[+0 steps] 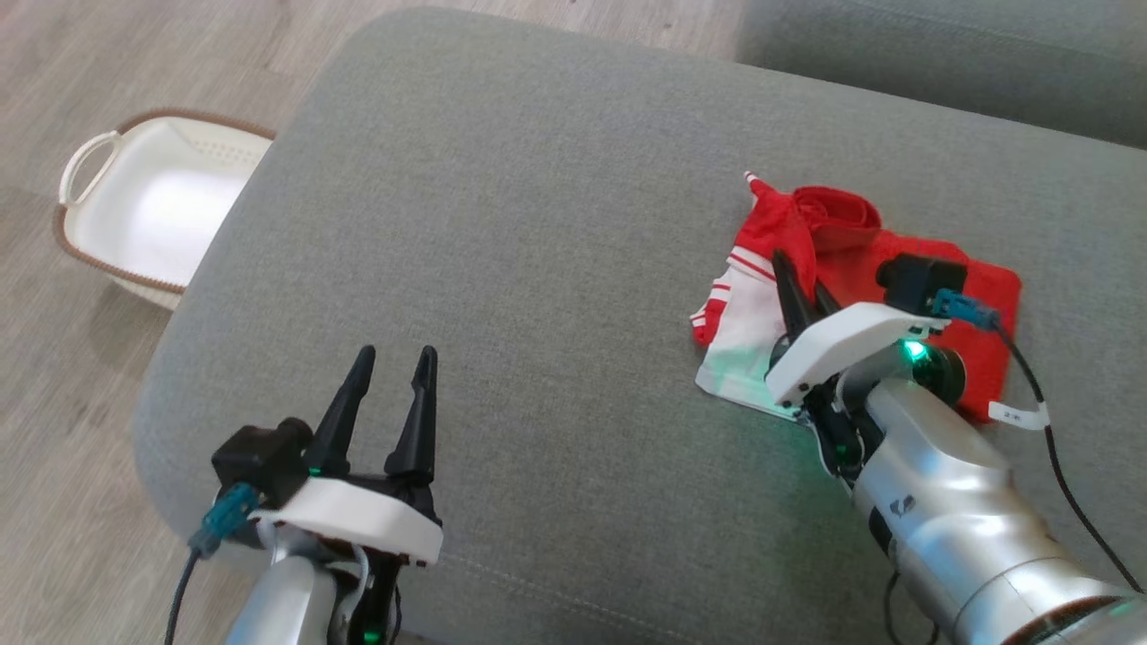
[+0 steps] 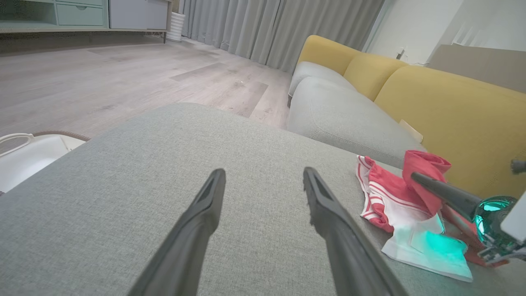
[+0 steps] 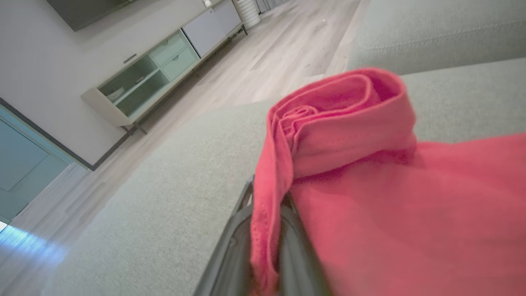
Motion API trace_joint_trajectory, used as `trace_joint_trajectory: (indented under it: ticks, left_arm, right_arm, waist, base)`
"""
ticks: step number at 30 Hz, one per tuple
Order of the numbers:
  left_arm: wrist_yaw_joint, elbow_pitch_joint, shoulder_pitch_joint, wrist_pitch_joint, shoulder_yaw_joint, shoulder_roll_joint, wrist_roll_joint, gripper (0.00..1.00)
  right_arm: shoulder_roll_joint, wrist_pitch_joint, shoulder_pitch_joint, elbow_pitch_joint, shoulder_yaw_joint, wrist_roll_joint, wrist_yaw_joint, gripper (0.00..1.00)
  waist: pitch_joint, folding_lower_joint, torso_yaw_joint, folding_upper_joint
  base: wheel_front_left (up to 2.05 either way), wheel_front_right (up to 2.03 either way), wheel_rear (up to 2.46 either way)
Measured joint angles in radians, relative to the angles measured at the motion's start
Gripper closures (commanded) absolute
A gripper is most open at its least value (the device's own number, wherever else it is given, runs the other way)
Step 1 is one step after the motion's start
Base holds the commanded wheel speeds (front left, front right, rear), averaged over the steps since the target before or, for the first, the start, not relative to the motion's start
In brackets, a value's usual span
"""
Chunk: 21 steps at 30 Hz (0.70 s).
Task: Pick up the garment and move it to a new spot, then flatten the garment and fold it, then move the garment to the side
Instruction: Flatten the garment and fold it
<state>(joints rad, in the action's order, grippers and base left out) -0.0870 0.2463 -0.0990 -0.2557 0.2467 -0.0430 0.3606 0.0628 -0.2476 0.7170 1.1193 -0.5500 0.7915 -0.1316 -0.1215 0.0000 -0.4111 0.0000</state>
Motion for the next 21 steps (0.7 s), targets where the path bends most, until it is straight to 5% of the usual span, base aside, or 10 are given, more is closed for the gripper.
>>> trace_joint_trajectory:
  ticks: [1,2,3,4,14,21]
  left_arm:
    - [0.001,0.000,-0.003,0.000,0.000,0.000,0.004,0.00]
    - [0.001,0.001,-0.008,0.000,0.001,0.000,0.005,0.00]
    - [0.002,0.001,-0.012,0.000,0.001,0.000,0.005,0.00]
    - [0.003,0.001,-0.014,0.000,0.001,0.000,0.005,0.00]
    - [0.009,0.012,-0.014,0.000,-0.001,0.000,0.005,0.00]
    - [0.009,-0.007,-0.012,0.000,-0.032,0.000,0.001,0.00]
  right_arm:
    - [0.000,0.000,0.000,0.008,-0.010,0.005,0.000,1.00]
    - [0.001,0.000,0.000,0.013,-0.023,0.013,0.000,0.87]
    - [0.001,0.000,0.000,0.015,-0.036,0.020,0.000,0.31]
    - [0.001,0.000,0.000,0.014,-0.052,0.031,0.000,0.00]
    - [0.000,0.081,-0.038,-0.187,-0.287,0.195,0.000,0.00]
    - [-0.002,0.016,-0.015,-0.149,-0.308,0.180,0.000,0.00]
  waist:
    - [-0.003,0.0000,-0.003,0.0000]
    - [-0.006,0.0000,-0.006,0.0000]
    - [-0.007,0.0000,-0.008,0.0000]
    - [-0.008,0.0000,-0.009,0.0000]
    - [0.007,0.0000,0.020,0.0000]
    - [0.032,0.0000,0.096,0.0000]
  base:
    - [0.00,0.00,0.00]
    - [0.00,0.00,0.00]
    - [0.00,0.00,0.00]
    - [0.00,0.00,0.00]
    - [0.00,0.00,0.00]
    - [0.00,0.00,0.00]
